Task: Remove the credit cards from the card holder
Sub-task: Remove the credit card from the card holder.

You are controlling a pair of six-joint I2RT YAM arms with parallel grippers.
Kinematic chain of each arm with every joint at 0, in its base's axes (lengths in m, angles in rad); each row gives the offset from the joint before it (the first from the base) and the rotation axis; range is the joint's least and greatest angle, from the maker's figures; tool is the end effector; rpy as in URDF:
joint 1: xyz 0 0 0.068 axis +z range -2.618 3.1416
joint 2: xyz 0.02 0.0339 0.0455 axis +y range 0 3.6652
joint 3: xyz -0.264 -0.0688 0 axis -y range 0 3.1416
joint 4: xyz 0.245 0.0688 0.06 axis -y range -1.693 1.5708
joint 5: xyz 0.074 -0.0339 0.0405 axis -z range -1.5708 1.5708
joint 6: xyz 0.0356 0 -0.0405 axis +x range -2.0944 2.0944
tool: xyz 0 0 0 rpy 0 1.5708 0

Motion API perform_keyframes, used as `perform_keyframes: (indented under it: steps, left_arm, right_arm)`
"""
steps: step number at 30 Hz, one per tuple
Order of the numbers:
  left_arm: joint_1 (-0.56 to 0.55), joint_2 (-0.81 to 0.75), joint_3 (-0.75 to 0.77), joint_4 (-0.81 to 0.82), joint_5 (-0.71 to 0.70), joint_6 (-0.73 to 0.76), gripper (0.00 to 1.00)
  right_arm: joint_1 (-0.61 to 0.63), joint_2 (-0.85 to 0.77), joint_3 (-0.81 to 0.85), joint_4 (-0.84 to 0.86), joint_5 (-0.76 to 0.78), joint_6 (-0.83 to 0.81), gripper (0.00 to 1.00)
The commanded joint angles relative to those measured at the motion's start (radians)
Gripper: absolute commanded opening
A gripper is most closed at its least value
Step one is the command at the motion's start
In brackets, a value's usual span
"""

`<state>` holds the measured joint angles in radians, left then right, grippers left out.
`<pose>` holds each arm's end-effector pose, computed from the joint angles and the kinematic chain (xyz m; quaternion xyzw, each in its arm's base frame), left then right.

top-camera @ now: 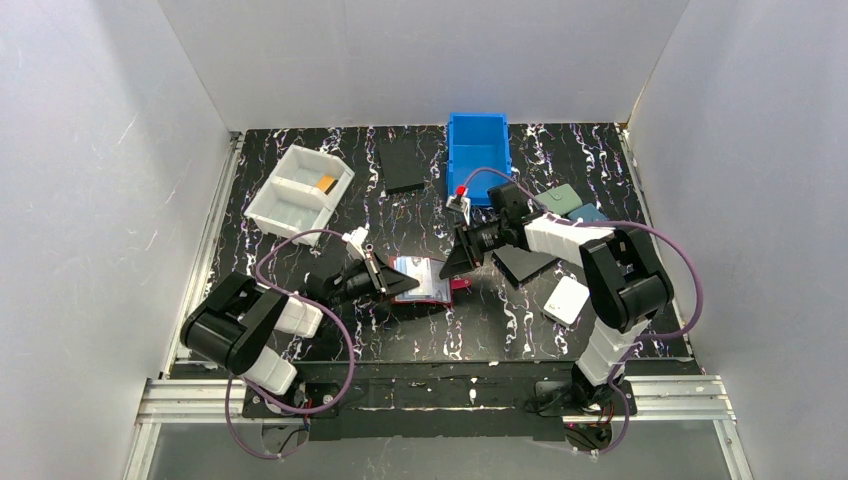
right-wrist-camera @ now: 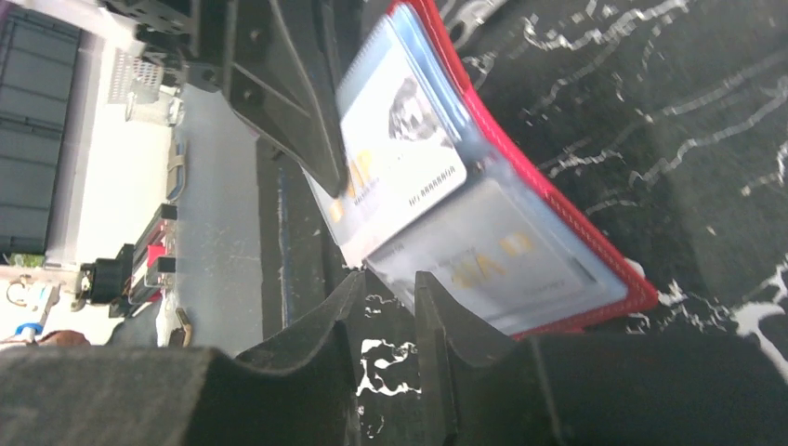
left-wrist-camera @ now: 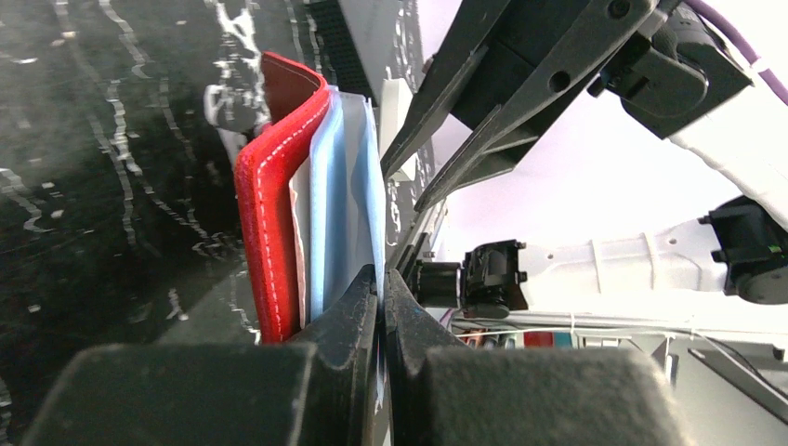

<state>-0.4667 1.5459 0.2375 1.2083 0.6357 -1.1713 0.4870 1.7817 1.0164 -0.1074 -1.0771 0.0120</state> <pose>0.2022 -0.1255 0.1461 -0.0463 0.7335 -0.6238 0.2659 0.2963 0.1924 0.1756 -0.3603 0.7428 0.5395 0.1655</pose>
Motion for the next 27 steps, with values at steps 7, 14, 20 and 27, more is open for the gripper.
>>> perform_keyframes:
  steps: [7, 14, 20, 27]
  left_arm:
    - [-0.051, -0.093, 0.011, 0.069, -0.029, 0.014, 0.0]
    - [-0.068, -0.107, 0.011, 0.069, -0.054, 0.029, 0.0]
    - [-0.077, -0.125, 0.012, 0.069, -0.072, 0.031, 0.0]
    - [-0.086, -0.134, 0.025, 0.077, -0.078, 0.027, 0.0]
  right_arm:
    - [-0.017, -0.109, -0.046, 0.183, -0.123, 0.12, 0.37]
    - [-0.023, -0.108, -0.071, 0.278, -0.139, 0.211, 0.39]
    - [-0.024, -0.092, -0.085, 0.322, -0.136, 0.268, 0.46]
    - [-0.024, -0.077, -0.095, 0.362, -0.132, 0.317, 0.5]
